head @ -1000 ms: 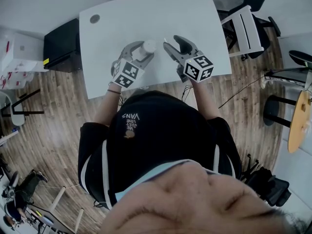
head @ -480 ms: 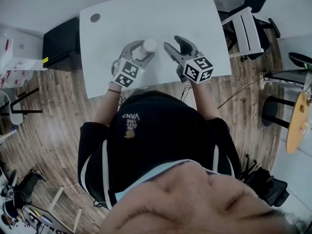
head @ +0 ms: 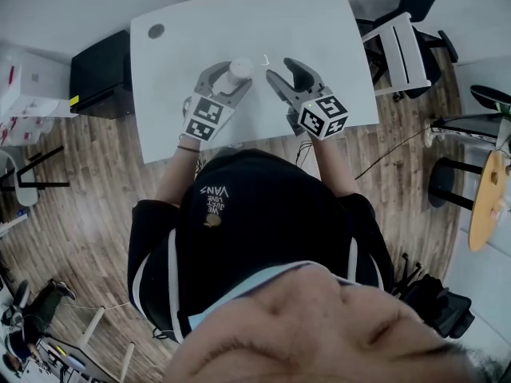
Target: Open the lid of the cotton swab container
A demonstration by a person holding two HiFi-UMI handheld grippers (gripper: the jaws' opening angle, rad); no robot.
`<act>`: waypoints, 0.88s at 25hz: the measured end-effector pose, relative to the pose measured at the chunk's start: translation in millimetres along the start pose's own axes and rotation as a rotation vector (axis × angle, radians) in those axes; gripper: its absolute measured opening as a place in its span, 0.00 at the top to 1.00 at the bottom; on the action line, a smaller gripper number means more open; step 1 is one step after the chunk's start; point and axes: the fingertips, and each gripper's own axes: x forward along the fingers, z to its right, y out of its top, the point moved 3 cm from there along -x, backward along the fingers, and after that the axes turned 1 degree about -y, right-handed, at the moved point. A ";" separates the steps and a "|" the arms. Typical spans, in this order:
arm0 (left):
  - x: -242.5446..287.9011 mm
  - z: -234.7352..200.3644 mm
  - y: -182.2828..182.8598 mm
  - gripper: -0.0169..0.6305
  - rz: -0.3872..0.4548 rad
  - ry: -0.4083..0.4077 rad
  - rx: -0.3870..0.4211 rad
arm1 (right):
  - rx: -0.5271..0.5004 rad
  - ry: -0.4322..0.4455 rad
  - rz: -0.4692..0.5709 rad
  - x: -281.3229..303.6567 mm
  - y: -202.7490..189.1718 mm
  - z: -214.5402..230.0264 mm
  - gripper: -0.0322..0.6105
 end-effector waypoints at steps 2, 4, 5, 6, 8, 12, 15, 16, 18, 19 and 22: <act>-3.1 -6.3 3.3 0.58 0.016 0.015 -0.016 | 0.002 0.000 -0.004 1.6 -1.8 -0.7 0.56; -5.4 -11.6 6.6 0.58 0.033 0.033 -0.030 | 0.001 -0.001 -0.008 1.9 -3.9 -0.3 0.56; -6.4 -14.0 8.1 0.58 0.041 0.043 -0.035 | 0.000 -0.003 -0.010 1.6 -4.7 0.2 0.56; -7.6 -16.5 9.2 0.58 0.047 0.054 -0.040 | -0.001 -0.004 -0.012 1.4 -5.5 0.6 0.56; -10.3 -21.1 10.0 0.58 0.055 0.072 -0.052 | -0.002 -0.006 -0.014 0.8 -7.2 1.3 0.56; -17.0 -28.1 10.9 0.58 0.059 0.102 -0.078 | -0.006 -0.010 -0.019 -1.1 -10.5 2.2 0.56; -20.4 -32.5 13.8 0.58 0.086 0.122 -0.090 | -0.022 -0.017 -0.029 -1.5 -12.3 1.8 0.56; -21.3 -33.0 14.2 0.58 0.088 0.127 -0.092 | -0.031 -0.022 -0.032 -1.6 -12.9 1.9 0.56; -23.1 -33.6 14.5 0.58 0.087 0.136 -0.101 | -0.050 -0.032 -0.040 -1.5 -14.1 2.4 0.56; -23.7 -34.2 14.7 0.58 0.094 0.142 -0.108 | -0.058 -0.036 -0.043 -1.2 -14.6 2.5 0.56; -25.8 -36.0 14.3 0.58 0.115 0.162 -0.129 | -0.073 -0.040 -0.052 -0.4 -16.8 1.9 0.56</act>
